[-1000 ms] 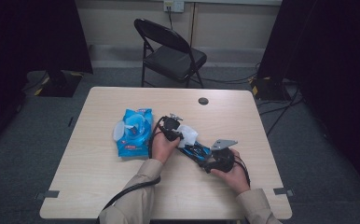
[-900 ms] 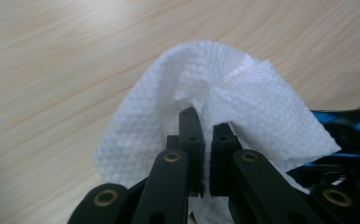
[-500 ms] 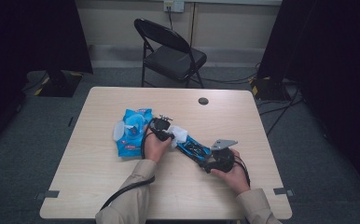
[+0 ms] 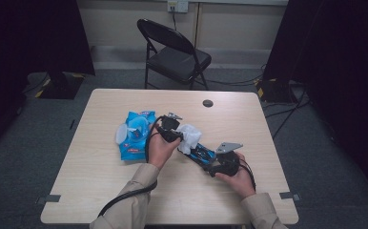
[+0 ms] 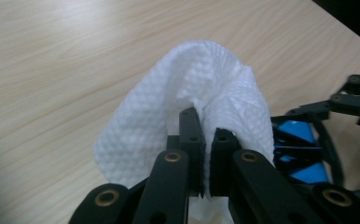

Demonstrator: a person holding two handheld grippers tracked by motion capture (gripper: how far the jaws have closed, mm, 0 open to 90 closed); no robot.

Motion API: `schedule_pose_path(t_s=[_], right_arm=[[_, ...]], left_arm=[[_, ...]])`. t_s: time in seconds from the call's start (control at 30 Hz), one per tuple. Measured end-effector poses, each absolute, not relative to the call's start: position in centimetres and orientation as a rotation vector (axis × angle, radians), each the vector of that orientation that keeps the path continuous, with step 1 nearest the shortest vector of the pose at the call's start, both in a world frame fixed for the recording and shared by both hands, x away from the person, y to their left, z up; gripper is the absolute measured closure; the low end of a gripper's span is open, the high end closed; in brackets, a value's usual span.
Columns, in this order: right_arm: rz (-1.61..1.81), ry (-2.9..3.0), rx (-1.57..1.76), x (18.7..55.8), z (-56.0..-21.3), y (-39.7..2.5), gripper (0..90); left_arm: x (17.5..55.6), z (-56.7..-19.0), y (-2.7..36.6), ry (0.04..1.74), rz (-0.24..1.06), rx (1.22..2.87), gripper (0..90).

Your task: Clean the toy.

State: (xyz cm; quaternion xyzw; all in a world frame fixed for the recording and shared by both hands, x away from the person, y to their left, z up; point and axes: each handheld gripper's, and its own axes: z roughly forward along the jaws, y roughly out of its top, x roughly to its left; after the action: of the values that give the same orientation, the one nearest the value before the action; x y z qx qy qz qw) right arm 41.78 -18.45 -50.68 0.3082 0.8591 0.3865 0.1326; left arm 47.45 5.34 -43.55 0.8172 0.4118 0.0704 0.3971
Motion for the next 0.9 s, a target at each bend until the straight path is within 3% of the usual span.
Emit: schedule_pose_path(t_s=[0.47,0.9], right_arm=[[1.122,2.492,0.894,41.8,-50.7,-18.5,25.2],[1.122,2.492,0.894,41.8,-50.7,-18.5,25.1]], left_arm=[[46.0,-44.5,-0.2,0.896,0.123,2.158,87.3],[46.2,-46.1,-1.3,0.901,0.107,2.203,86.8]])
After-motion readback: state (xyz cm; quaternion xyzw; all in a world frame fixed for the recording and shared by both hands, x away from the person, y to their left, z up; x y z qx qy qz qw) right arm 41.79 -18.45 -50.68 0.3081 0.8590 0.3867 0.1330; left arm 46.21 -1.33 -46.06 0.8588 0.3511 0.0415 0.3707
